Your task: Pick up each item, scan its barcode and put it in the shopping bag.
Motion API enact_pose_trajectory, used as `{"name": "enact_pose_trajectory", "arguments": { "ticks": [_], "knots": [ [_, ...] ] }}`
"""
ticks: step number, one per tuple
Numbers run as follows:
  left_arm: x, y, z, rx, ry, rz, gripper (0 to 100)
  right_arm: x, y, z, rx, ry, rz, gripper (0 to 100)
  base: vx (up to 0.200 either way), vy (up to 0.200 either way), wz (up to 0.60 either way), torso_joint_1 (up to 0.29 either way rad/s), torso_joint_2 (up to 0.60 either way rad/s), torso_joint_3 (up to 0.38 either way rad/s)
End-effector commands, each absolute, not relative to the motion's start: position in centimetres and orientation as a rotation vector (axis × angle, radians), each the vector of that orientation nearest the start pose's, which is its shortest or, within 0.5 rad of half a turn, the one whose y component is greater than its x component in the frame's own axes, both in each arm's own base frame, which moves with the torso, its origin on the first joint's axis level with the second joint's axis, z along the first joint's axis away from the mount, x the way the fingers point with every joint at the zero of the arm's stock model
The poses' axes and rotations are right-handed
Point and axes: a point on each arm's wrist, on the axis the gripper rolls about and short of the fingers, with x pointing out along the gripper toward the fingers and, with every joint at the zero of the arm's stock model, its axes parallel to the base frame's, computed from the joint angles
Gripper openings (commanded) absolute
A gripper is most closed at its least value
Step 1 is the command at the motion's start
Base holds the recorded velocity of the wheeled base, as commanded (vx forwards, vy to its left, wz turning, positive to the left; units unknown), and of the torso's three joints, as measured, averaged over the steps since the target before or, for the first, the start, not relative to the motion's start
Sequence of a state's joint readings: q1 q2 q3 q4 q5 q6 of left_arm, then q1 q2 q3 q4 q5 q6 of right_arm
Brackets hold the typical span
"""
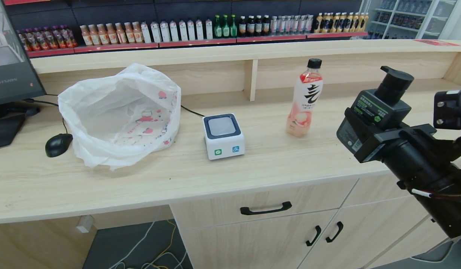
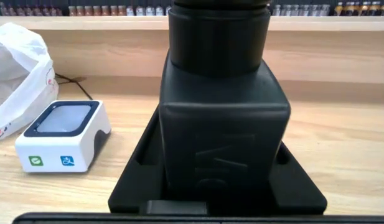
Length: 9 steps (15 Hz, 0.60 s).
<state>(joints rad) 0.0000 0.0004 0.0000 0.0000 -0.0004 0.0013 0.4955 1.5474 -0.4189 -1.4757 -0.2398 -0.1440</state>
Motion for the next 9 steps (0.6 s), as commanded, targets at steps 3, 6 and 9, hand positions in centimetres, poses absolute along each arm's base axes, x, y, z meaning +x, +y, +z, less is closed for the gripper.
{"name": "enact_pose_trajectory", "arguments": {
  "ticks": [3,6,9],
  "knots": [
    [-2.3,0.0,7.5,0.002,0.000,0.000,100,21.0,10.8,20.7,0.008,-0.329,0.241,0,0.000,0.200,0.00,0.007,0.00,-0.001],
    [-2.3,0.0,7.5,0.002,0.002,0.000,100,20.8,11.7,20.5,0.013,-0.321,0.280,0,0.000,0.200,0.00,-0.001,0.00,0.002],
    [-2.3,0.0,7.5,0.002,0.000,0.000,100,20.8,12.2,21.0,0.026,-0.341,0.296,0,0.000,0.200,0.00,0.002,0.01,-0.001]
  ]
}}
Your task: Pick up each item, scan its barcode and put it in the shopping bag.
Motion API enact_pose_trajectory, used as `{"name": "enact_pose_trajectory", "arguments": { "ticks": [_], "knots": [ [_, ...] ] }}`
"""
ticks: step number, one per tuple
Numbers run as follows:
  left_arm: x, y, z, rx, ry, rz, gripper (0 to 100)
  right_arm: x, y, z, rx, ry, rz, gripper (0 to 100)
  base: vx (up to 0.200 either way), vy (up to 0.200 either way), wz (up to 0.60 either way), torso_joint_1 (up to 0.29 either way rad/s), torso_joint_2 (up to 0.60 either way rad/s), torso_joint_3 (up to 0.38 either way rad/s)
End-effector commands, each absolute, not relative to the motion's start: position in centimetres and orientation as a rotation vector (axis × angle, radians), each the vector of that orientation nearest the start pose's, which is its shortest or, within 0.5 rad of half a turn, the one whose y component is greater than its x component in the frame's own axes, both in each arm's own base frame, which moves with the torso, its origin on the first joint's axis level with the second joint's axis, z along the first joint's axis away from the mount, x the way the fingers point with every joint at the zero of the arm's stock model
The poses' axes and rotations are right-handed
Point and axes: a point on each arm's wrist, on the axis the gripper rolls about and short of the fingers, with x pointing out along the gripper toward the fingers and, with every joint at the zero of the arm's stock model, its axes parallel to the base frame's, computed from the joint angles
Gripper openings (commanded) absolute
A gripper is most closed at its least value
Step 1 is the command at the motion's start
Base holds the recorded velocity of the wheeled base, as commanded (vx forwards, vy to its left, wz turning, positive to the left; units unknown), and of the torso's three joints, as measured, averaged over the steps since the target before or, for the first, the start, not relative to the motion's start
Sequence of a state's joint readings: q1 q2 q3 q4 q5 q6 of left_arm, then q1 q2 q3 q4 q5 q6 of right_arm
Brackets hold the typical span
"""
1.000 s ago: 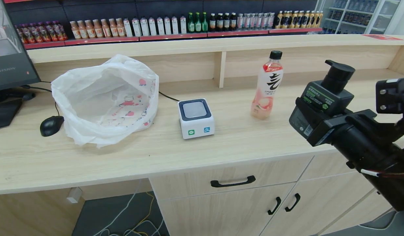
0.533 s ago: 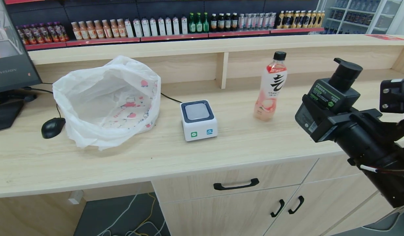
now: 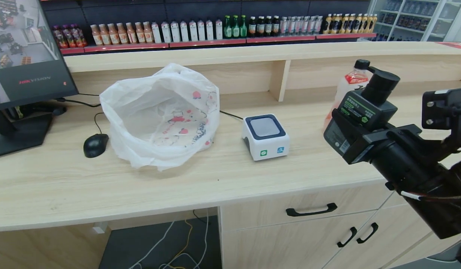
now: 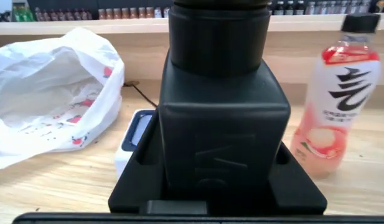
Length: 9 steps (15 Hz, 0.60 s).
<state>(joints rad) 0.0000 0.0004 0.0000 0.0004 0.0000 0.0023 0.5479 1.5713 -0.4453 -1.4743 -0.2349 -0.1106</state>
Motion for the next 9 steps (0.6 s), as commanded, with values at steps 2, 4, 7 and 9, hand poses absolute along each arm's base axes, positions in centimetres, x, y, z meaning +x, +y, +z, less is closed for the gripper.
{"name": "enact_pose_trajectory", "arguments": {
  "ticks": [2,4,7,9],
  "knots": [
    [-2.3,0.0,7.5,0.003,0.000,0.000,100,21.1,12.3,21.8,0.019,-0.371,0.278,0,0.000,0.000,0.00,0.000,0.00,0.000],
    [-2.3,0.0,7.5,0.005,0.000,0.000,100,21.5,12.4,22.0,0.000,-0.380,0.241,0,0.000,0.000,0.00,0.000,0.00,0.000],
    [-2.3,0.0,7.5,0.005,0.000,0.000,100,21.9,12.6,23.1,-0.074,-0.430,0.213,0,0.000,0.000,0.00,0.000,0.00,0.000],
    [-2.3,0.0,7.5,0.005,0.000,-0.002,100,22.4,12.7,22.9,-0.097,-0.422,0.208,0,0.000,0.000,0.00,0.000,0.00,0.000]
  ]
}}
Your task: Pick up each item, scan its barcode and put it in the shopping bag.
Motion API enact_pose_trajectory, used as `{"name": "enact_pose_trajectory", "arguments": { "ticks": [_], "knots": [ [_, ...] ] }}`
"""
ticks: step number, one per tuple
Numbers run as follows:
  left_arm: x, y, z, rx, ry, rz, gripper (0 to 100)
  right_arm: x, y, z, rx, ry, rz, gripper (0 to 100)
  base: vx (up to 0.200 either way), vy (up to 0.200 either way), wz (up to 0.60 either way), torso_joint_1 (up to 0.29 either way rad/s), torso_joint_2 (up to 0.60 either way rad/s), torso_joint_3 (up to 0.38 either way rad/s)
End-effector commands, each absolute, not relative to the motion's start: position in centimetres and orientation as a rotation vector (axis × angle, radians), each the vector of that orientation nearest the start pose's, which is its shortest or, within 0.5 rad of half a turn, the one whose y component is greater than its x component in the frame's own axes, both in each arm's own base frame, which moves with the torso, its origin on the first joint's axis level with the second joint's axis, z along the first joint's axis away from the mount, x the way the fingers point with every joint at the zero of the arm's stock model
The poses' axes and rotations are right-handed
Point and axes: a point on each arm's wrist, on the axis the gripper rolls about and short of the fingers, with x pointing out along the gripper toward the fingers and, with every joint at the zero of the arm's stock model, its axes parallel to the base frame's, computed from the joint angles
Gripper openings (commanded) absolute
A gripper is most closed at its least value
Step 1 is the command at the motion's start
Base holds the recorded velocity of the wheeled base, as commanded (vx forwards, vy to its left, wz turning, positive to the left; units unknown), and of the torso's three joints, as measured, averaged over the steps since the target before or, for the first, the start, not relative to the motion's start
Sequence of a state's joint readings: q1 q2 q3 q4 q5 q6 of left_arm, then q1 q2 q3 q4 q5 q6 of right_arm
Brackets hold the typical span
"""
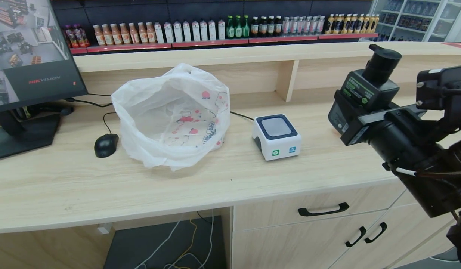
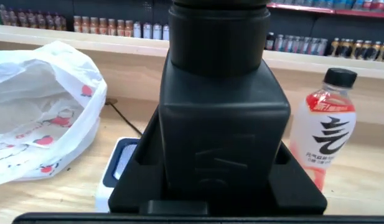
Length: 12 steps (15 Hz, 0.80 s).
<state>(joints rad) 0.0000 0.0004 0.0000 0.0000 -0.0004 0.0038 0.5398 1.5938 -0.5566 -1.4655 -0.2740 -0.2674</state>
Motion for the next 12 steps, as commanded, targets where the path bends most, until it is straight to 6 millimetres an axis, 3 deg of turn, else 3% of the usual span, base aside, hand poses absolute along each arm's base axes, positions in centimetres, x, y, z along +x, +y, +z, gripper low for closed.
{"name": "enact_pose_trajectory", "arguments": {
  "ticks": [1,6,8,12],
  "knots": [
    [-2.3,0.0,7.5,0.005,0.000,-0.002,100,22.8,13.0,23.0,-0.103,-0.430,0.213,0,0.000,0.000,0.00,0.000,0.00,0.000],
    [-2.3,0.0,7.5,0.003,0.000,-0.002,100,25.5,14.8,23.8,-0.148,-0.482,0.278,0,0.000,0.000,0.00,0.000,0.00,0.000],
    [-2.3,0.0,7.5,0.005,0.000,0.000,100,27.6,16.0,23.4,-0.185,-0.497,0.332,0,0.000,0.000,0.00,0.000,0.00,0.000],
    [-2.3,0.0,7.5,0.005,0.000,-0.002,100,30.0,15.9,22.9,-0.282,-0.549,0.414,0,0.000,0.000,0.00,0.000,0.00,0.000]
  ]
}}
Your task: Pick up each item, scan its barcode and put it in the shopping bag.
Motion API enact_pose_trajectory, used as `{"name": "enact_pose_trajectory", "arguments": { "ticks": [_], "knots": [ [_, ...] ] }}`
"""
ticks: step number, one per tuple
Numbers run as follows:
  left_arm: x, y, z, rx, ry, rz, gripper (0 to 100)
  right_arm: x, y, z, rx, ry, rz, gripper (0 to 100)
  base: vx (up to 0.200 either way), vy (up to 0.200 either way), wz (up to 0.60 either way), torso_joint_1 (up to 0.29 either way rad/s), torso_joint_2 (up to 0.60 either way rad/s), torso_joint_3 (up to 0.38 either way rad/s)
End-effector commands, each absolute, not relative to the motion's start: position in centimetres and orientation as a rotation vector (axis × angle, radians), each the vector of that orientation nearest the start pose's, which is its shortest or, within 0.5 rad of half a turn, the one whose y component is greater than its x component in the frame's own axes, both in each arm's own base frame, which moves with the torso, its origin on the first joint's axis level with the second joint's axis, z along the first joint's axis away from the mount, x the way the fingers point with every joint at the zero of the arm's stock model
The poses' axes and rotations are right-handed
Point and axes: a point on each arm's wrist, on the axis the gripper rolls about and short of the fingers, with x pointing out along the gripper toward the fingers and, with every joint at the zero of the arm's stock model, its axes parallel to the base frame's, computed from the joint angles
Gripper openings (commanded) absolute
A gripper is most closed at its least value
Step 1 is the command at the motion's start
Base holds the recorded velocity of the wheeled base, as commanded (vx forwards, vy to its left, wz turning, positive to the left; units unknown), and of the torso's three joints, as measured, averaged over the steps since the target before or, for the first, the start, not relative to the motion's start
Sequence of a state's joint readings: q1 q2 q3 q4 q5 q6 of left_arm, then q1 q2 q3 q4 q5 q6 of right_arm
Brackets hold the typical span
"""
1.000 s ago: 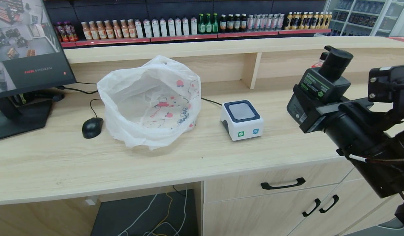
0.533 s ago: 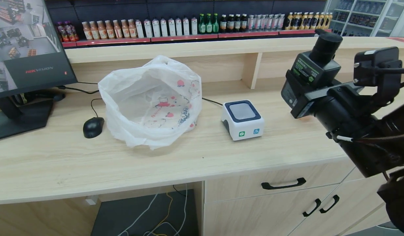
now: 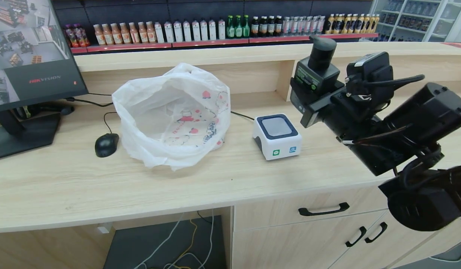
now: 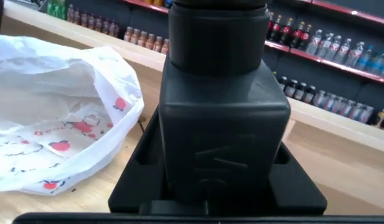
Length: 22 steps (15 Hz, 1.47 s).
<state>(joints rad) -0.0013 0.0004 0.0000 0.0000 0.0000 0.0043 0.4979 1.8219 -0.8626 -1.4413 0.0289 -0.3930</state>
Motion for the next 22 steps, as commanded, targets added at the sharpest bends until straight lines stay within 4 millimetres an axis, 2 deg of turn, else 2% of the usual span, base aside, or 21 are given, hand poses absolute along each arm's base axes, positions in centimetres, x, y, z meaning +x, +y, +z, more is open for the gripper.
{"name": "enact_pose_trajectory", "arguments": {
  "ticks": [1,2,3,5,8,11,17,22],
  "knots": [
    [-2.3,0.0,7.5,0.005,0.000,-0.002,100,31.0,15.8,22.5,-0.324,-0.564,0.428,0,0.000,0.000,0.00,0.000,0.00,0.000],
    [-2.3,0.0,7.5,0.005,0.000,0.000,100,32.2,15.1,22.4,-0.379,-0.597,0.425,0,0.000,0.000,0.00,0.000,0.00,0.000],
    [-2.3,0.0,7.5,0.005,0.000,-0.002,100,33.3,14.4,23.2,-0.463,-0.667,0.427,0,0.000,0.000,0.00,0.000,0.00,0.000],
    [-2.3,0.0,7.5,0.005,0.000,-0.002,100,34.9,14.8,23.1,-0.496,-0.723,0.473,0,0.000,0.000,0.00,0.000,0.00,0.000],
    [-2.3,0.0,7.5,0.005,0.000,-0.002,100,36.0,15.3,22.2,-0.547,-0.745,0.505,0,0.000,0.000,0.00,0.000,0.00,0.000],
    [-2.3,0.0,7.5,0.003,0.000,-0.002,100,36.6,15.5,21.2,-0.580,-0.778,0.538,0,0.000,0.000,0.00,0.000,0.00,0.000],
    [-2.3,0.0,7.5,0.005,0.000,-0.002,100,36.6,15.4,21.5,-0.690,-0.871,0.591,0,0.000,0.000,0.00,0.000,0.00,0.000],
    [-2.3,0.0,7.5,0.005,0.000,0.000,100,37.5,15.7,19.3,-0.735,-0.895,0.665,0,0.000,0.000,0.00,0.000,0.00,0.000]
  ]
}}
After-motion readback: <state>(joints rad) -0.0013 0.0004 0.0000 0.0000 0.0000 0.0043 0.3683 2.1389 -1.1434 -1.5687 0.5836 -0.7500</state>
